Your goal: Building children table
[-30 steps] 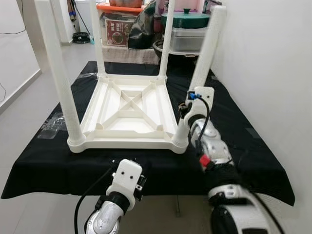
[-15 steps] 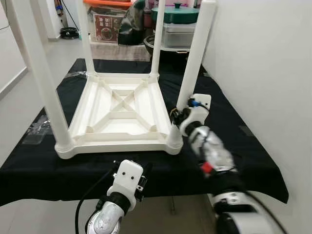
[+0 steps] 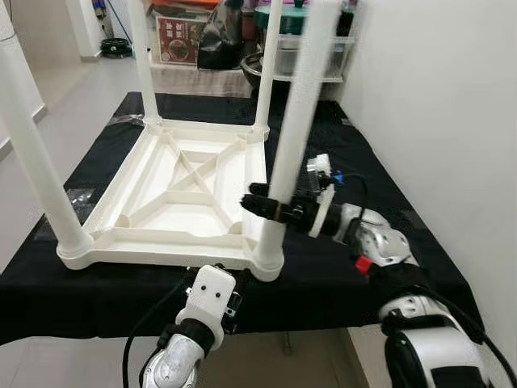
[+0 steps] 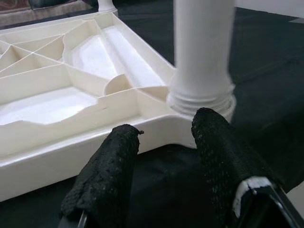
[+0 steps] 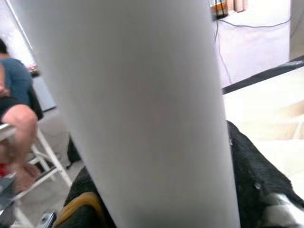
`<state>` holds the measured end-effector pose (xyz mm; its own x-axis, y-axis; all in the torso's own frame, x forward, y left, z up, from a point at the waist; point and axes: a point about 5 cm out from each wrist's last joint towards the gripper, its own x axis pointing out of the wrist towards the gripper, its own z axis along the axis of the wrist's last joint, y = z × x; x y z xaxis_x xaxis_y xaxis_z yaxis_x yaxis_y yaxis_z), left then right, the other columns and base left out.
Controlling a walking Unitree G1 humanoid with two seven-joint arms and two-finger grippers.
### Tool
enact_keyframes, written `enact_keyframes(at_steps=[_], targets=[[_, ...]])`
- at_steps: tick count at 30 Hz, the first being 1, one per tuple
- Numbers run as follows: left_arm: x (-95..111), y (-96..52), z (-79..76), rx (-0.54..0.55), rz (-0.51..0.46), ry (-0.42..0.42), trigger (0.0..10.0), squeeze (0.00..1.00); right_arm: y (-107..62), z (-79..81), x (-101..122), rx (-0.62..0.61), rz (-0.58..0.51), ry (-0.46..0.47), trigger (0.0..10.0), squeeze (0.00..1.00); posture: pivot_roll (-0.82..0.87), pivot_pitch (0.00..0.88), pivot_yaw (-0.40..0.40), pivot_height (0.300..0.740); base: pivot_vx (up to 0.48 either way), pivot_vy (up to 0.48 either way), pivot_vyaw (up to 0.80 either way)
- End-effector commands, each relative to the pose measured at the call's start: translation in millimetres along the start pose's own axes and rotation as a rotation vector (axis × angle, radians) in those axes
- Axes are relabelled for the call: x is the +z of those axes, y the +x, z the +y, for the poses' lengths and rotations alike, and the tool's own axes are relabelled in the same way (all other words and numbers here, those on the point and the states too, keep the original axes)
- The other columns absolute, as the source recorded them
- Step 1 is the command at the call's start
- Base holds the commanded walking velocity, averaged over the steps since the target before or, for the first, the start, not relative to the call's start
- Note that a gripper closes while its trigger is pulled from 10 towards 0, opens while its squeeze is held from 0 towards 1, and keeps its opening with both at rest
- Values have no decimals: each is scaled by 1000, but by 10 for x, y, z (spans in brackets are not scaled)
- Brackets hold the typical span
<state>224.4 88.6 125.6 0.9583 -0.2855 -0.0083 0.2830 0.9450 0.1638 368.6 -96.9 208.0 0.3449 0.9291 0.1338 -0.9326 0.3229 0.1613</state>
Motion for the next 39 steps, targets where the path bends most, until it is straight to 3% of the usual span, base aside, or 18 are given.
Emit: enact_keyframes(at_steps=[1, 5, 6, 7, 13, 17, 20, 21, 23, 24, 29, 30, 31, 32, 36, 37, 38, 39], targets=[[2, -6, -13, -2, 3, 5, 10000, 0, 97, -98, 48, -184, -15, -27, 0, 0, 95, 36, -102, 740, 0, 0, 0], [4, -3, -13, -2, 3, 5, 10000, 0, 83, -219, -3, -406, 20, -59, 0, 0, 89, 36, -101, 740, 0, 0, 0], [4, -2, -12, -2, 3, 5, 10000, 0, 22, -294, -50, -545, 52, -69, 0, 0, 84, 36, -99, 740, 0, 0, 0], [4, -2, -12, -2, 3, 5, 10000, 0, 22, -294, -50, -545, 52, -69, 0, 0, 84, 36, -99, 740, 0, 0, 0], [1, 6, -9, -7, 4, 7, 10000, 0, -348, -481, -194, -1099, 95, -84, 0, 0, 75, 36, -95, 740, 0, 0, 0], [-1, 9, -3, -7, 4, 9, 10000, 0, -435, -388, -236, -1351, 3, -35, 0, 0, 69, 38, -89, 740, 0, 0, 0], [-3, 9, -4, -8, 5, 12, 10000, 0, -298, -252, -257, -1367, -59, -13, 0, 0, 70, 39, -90, 740, 0, 0, 0], [-5, 10, -6, -8, 6, 13, 10000, 0, -147, -169, -245, -1295, -109, -17, 10000, 0, 73, 38, -89, 740, 0, 0, 0], [-6, 11, -6, -8, 6, 13, 10000, 0, -74, -136, -233, -1245, -132, -24, 10000, 0, 73, 38, -89, 740, 0, 0, 0], [-8, 11, -6, -7, 6, 12, 10000, 0, -11, -109, -228, -1173, -158, -32, 10000, 1000, 71, 38, -88, 740, 0, 0, 0], [-7, 11, -10, -7, 5, 10, 10000, 0, -7, -133, -246, -1053, -187, 13, 10000, 1000, 72, 38, -93, 740, 0, 0, 0], [-5, 11, -7, -4, 3, 8, 10000, 0, -69, -176, -197, -997, -210, 11, 10000, 1000, 76, 40, -97, 740, 0, 0, 0], [-4, 14, -4, -2, 3, 7, 10000, 0, -190, -245, -123, -1007, -221, -12, 10000, 910, 75, 41, -97, 740, 0, 0, 0], [-4, 14, -3, -2, 3, 6, 10000, 0, -300, -317, -20, -955, -240, 0, 10000, 0, 72, 40, -96, 740, 0, 0, 0], [-4, 15, -3, -2, 3, 6, 10000, 0, -405, -370, 91, -897, -266, 24, 10000, 0, 72, 40, -96, 740, 0, 0, 0], [-6, 19, -5, -3, 4, 6, 10000, 0, -392, -364, 155, -729, -233, 29, 10000, 0, 66, 37, -92, 740, 0, 0, 0], [-6, 19, -5, -3, 4, 6, 10000, 0, -392, -364, 155, -729, -233, 29, 10000, 0, 66, 37, -92, 740, 0, 0, 0], [-7, 28, -6, -5, 2, 8, 10000, 0, -365, -240, 224, -326, -162, 47, 10000, 0, 70, 37, -94, 740, 0, 0, 0]])
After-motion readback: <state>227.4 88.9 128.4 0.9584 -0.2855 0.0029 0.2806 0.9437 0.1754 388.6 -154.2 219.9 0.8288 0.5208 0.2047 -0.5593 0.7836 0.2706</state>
